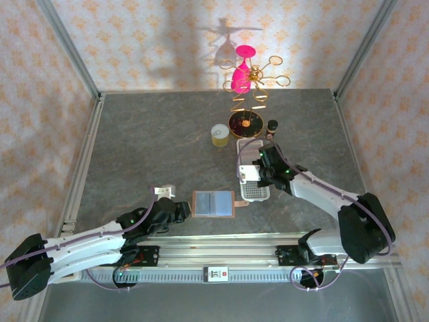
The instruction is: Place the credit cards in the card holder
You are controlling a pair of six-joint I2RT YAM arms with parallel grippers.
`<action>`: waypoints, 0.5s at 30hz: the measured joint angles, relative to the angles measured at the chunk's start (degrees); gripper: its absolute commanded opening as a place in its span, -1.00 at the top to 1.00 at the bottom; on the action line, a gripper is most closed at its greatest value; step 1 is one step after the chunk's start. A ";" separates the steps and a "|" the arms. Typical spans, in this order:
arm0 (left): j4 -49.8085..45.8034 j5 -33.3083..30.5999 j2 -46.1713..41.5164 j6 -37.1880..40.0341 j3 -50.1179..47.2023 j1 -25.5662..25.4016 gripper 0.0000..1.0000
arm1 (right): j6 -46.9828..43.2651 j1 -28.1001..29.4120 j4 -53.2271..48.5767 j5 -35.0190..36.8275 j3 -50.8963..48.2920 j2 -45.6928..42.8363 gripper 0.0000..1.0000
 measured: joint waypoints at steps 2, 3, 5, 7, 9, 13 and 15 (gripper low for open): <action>0.39 0.20 0.09 0.02 -0.09 0.00 0.23 | 0.39 0.00 -0.76 -0.02 0.00 -0.81 0.62; 0.63 0.37 0.15 -0.04 -0.09 0.00 0.17 | 0.55 0.00 -1.25 -0.22 0.00 -1.29 0.62; 0.98 0.59 0.39 0.04 -0.09 0.00 0.07 | 1.51 0.00 -2.40 -0.81 0.00 -2.29 0.63; 1.11 1.07 1.07 0.31 -0.09 0.00 -0.05 | 4.07 0.00 -4.22 -2.32 0.44 -3.74 0.67; 1.05 1.29 2.12 0.70 0.00 0.00 -0.14 | 7.28 0.20 -6.03 -4.33 1.31 -5.44 0.72; 0.33 1.25 5.88 2.14 2.36 0.00 -0.28 | 16.48 1.16 -9.53 -10.45 2.80 -11.32 0.89; -0.15 1.11 7.93 3.04 4.35 0.00 -0.30 | 21.51 1.84 -10.43 -13.64 3.02 -14.38 1.00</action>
